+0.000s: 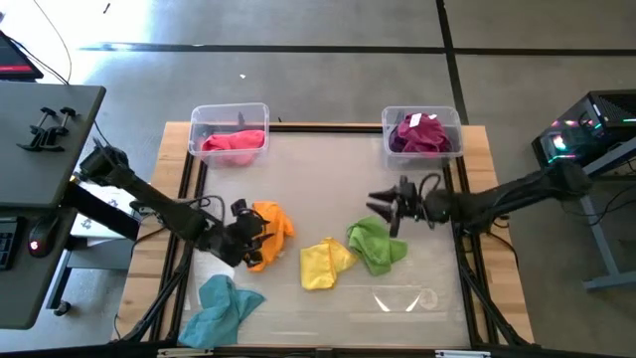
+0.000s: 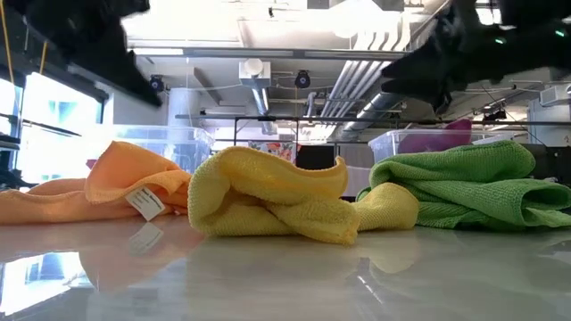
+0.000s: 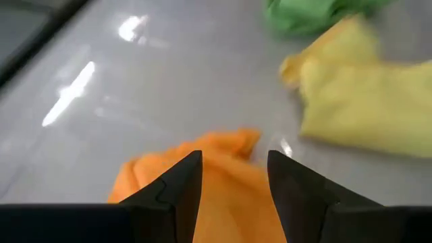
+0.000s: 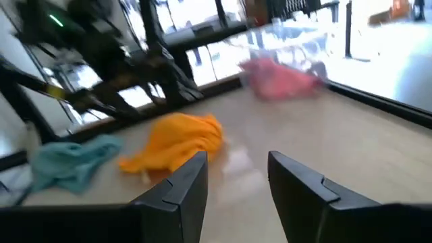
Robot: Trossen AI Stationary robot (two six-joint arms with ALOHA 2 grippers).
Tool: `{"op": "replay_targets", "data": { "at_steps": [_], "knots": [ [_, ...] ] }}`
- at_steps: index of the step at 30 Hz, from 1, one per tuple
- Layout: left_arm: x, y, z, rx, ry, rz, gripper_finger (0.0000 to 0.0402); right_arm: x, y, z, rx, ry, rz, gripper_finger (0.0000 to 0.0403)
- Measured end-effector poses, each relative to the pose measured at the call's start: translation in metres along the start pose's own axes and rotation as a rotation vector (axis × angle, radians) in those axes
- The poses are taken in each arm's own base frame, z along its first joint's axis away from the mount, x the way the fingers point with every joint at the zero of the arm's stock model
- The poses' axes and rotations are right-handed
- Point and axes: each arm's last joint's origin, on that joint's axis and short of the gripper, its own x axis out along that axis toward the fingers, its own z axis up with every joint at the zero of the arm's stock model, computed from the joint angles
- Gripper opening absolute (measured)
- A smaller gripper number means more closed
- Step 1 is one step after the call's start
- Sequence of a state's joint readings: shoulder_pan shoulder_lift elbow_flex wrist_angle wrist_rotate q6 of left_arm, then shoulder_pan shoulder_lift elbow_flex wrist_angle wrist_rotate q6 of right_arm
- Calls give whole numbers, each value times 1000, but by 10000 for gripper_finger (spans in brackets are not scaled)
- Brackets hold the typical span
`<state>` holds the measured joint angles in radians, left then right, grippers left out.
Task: Sort towels by color in basket
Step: Put the orange microfiber towel into the left transparent bin
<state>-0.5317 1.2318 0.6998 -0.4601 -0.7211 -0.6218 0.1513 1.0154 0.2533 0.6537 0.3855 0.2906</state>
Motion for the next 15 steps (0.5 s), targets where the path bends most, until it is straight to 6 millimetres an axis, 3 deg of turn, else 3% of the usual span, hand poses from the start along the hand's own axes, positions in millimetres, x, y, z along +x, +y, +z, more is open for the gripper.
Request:
{"op": "replay_targets", "data": {
  "at_steps": [6, 15],
  "knots": [
    [37, -7, -18, 51, 114, 132, 157, 0, 14, -26, -11, 28, -25, 148],
    [93, 4, -34, -107, 342, 195, 146, 18, 21, -41, -34, 114, -55, 148]
  ]
}}
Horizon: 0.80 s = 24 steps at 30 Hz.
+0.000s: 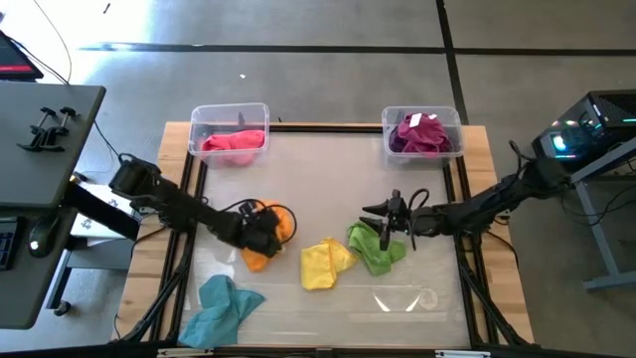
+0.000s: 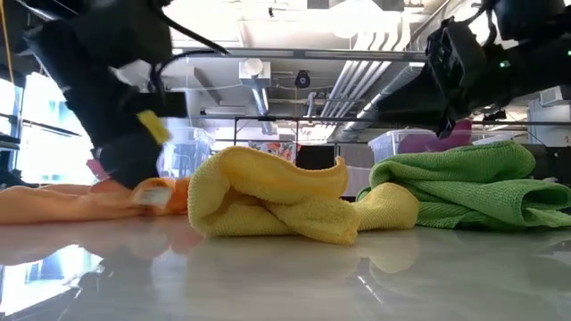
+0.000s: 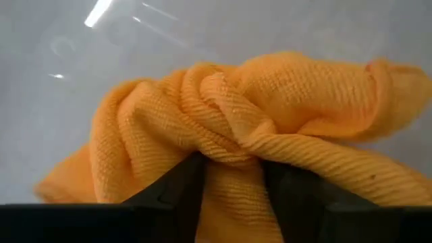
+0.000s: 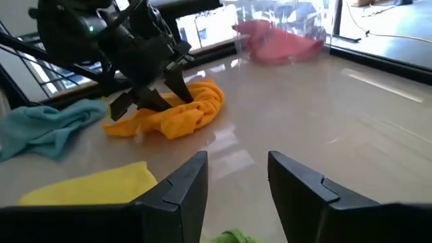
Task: Sort towels by color in basket
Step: Put the orange microfiber towel into the left transparent bin
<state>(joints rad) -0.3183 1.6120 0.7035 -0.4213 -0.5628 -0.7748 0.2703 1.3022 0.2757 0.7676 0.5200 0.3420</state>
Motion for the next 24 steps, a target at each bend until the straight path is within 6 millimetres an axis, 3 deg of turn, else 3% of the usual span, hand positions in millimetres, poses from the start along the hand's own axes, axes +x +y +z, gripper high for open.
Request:
{"op": "replay_targets", "data": {
  "at_steps": [4, 7, 9, 12, 17, 24],
  "knots": [
    [8, 5, 4, -17, 55, -10, 86, 8, 3, -4, -18, 28, -10, 148],
    [3, 17, 11, -30, 56, -15, 21, 13, 5, -8, -29, 47, -18, 148],
    [-7, 29, 16, -25, 52, -17, 12, 18, 7, -8, -14, 53, -18, 148],
    [-35, 46, 33, -43, -54, -28, 11, 22, 10, -9, 7, 61, -20, 148],
    [-93, 85, 61, -4, -376, 127, 4, 28, 13, -10, -16, 66, -23, 148],
    [-161, 154, 106, 30, -721, 356, 1, 32, 14, -3, -14, 43, -7, 149]
  ]
}}
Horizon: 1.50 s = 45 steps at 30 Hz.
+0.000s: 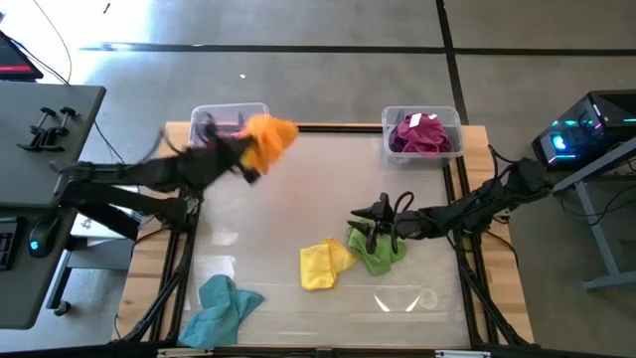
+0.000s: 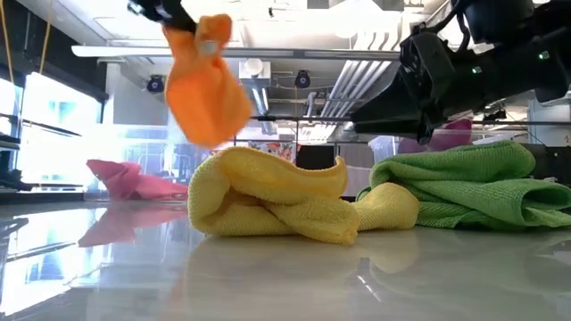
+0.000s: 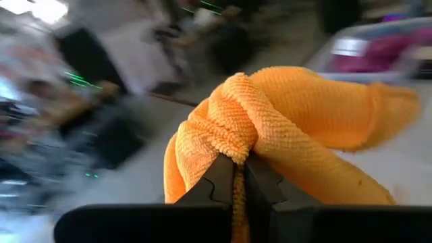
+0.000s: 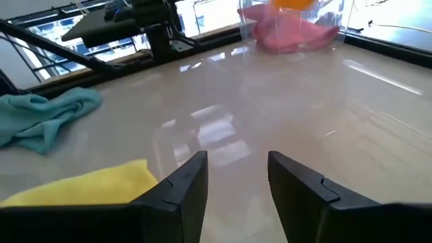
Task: Sort towels by color in basket
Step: Put the orange microfiber towel into the left transparent bin
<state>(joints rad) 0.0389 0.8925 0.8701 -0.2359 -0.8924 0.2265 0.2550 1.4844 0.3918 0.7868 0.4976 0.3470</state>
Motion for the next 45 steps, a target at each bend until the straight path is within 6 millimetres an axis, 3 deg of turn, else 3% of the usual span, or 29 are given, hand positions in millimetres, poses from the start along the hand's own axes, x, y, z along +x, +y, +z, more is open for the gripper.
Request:
{"op": "replay_targets", "data": {
  "at_steps": [3, 8, 11, 19, 25, 28, 32, 39, 45],
  "knots": [
    [5, 32, 9, 74, 2, 196, 1, 0, 0, 0, -8, 2, 3, 148],
    [24, 71, 3, 270, 159, 439, 1, 0, 0, 0, -7, -1, 2, 149],
    [38, 83, -11, 242, 217, 368, 0, 1, -1, 1, -3, -1, -2, 149],
    [95, 94, -72, 73, 548, 106, 0, 1, -1, 1, 6, -1, -3, 149],
    [122, 87, -87, -35, 546, -111, 3, 1, -1, 0, 13, 1, -4, 149],
    [121, 87, -84, -69, 528, -127, 6, 1, -1, 0, 12, 3, -4, 149],
    [109, 94, -65, -110, 526, -126, 6, 1, -1, 0, 19, 3, -6, 149],
    [71, 108, -14, -164, 381, -102, 7, 1, -2, 0, 46, 1, -11, 149],
    [39, 109, 2, -174, 294, -129, 7, 1, -2, 0, 56, 1, -12, 149]
  ]
}}
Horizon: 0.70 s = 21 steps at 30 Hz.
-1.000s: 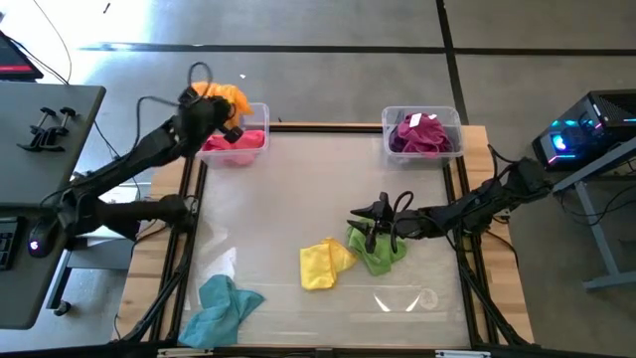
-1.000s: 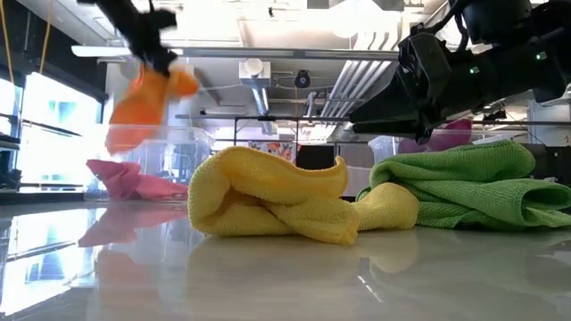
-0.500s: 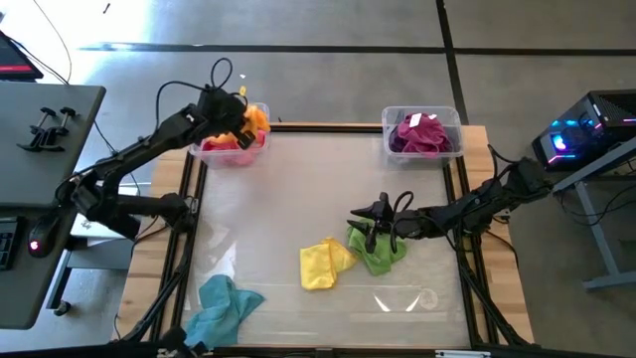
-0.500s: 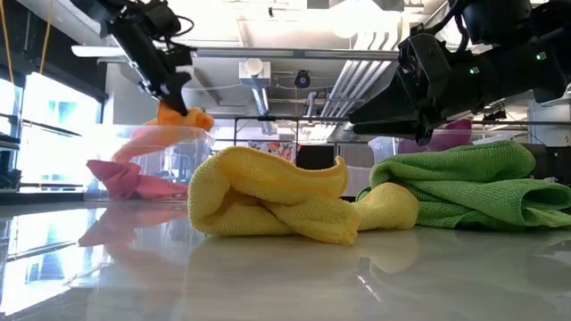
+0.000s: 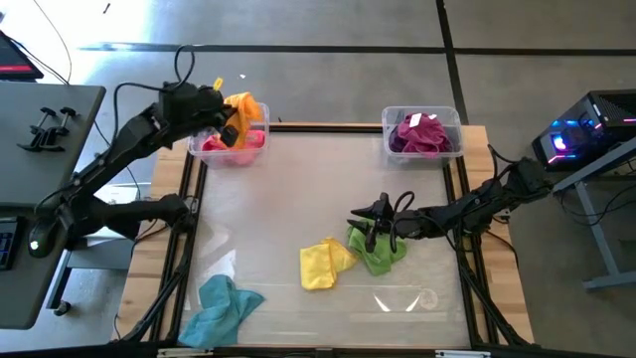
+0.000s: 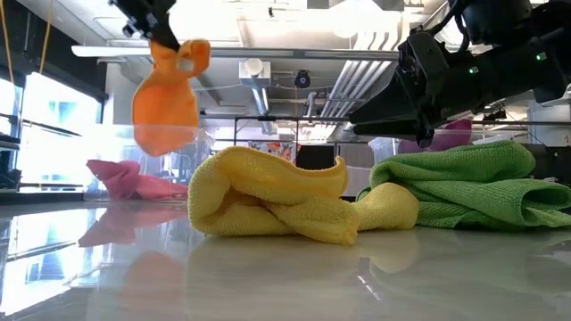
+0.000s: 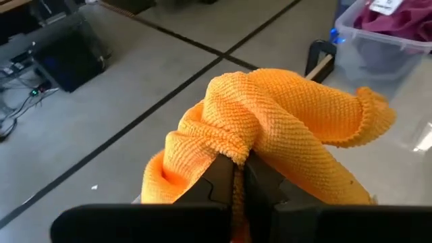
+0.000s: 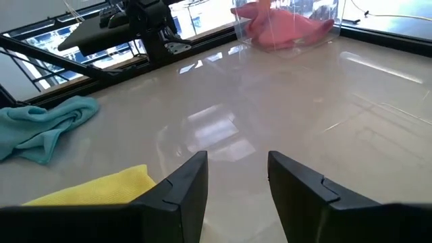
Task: Sort towels by color in basket
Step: Put the orange microfiber towel into the left transparent bin
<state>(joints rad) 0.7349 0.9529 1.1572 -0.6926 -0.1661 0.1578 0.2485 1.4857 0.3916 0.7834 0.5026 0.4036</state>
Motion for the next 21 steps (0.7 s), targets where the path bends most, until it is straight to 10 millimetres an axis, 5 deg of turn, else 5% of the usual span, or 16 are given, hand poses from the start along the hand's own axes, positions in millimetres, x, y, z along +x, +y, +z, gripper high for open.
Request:
{"op": "replay_targets", "data": {
  "at_steps": [6, 13, 21],
  "knots": [
    [8, 0, -4, 10, 30, 38, 7, 0, 0, 0, 0, 0, 0, 149],
    [64, 0, -37, -5, 184, 94, 15, 0, 0, 0, -1, 0, -1, 149],
    [109, 19, -55, -53, 273, 201, 102, 0, -1, -2, -10, 15, -7, 149]
  ]
}}
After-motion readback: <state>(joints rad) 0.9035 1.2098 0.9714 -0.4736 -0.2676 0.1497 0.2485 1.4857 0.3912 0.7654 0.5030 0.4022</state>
